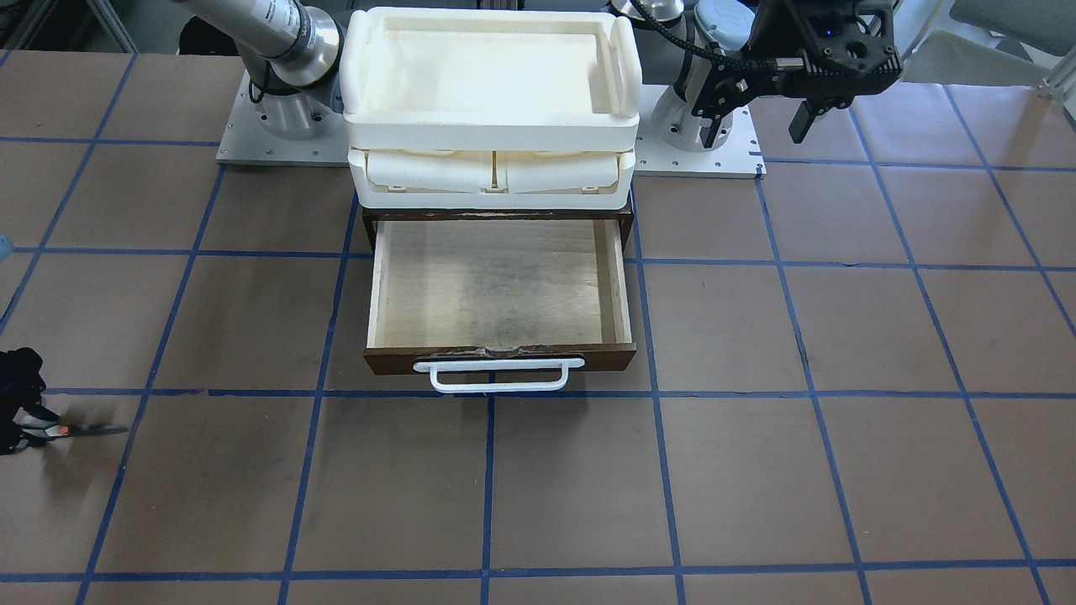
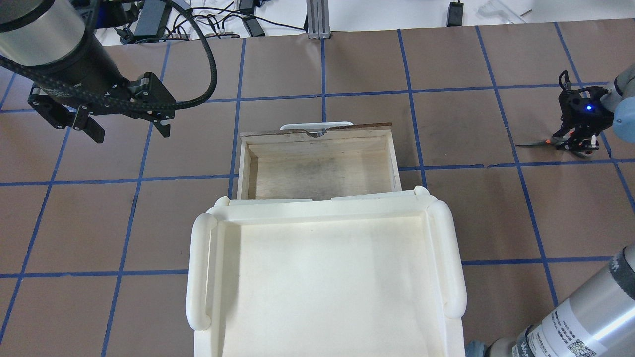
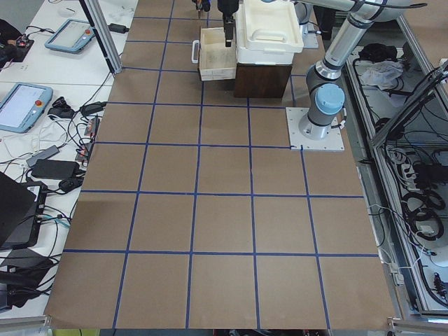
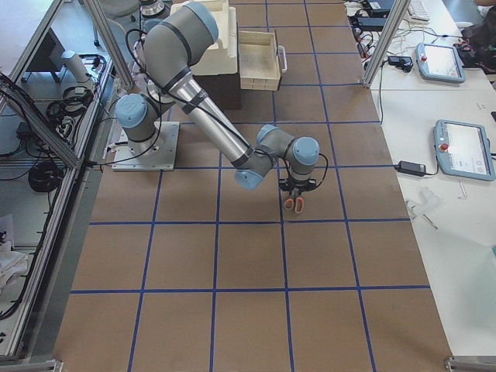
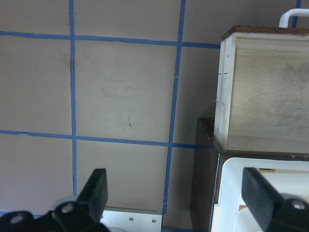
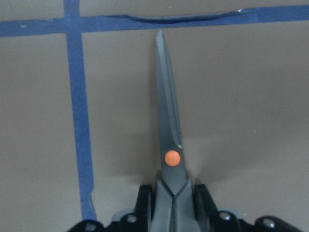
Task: Put scissors in drawer and close it
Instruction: 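Lift the scissors with the right gripper toward the drawer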
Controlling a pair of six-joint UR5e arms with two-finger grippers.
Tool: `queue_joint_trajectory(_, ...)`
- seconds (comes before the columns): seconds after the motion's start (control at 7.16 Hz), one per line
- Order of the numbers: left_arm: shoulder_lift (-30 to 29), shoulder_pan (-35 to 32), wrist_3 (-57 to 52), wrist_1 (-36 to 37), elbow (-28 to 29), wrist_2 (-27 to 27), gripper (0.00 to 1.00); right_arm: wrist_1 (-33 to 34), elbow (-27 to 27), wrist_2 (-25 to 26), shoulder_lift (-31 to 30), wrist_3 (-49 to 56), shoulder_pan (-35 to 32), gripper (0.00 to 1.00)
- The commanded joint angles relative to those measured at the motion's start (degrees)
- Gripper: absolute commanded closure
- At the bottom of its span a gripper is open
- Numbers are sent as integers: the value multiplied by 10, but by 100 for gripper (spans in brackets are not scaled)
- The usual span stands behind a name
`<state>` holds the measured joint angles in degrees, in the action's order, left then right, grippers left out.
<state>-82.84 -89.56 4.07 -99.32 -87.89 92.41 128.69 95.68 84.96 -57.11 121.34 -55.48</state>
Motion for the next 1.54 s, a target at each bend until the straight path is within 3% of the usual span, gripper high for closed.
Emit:
queue_joint_trajectory(0.0, -2, 1, 1, 3, 1, -2, 0, -2, -1, -1, -6, -14, -3, 100)
queue_joint_trajectory(0.28, 1, 2, -1, 0, 3, -1, 0, -14, -2, 2, -44, -16, -12, 100)
queue_joint_trajectory(0.56, 0, 2, 0, 0, 3, 0, 0, -105, -21, 5, -109, -54, -44, 100)
queue_joint_trajectory(0.7, -1, 3, -1, 0, 2, -2, 0, -147, -30, 6, -146, -103, -68, 100)
queue_joint_trajectory(1.12, -4, 0, 0, -2, 0, 1, 0, -151, -46, 4, -204, -281, -138, 100)
queue_joint_trajectory(1.4, -7, -2, 0, -15, 0, -2, 0, -198, -45, 6, -227, -375, -196, 100)
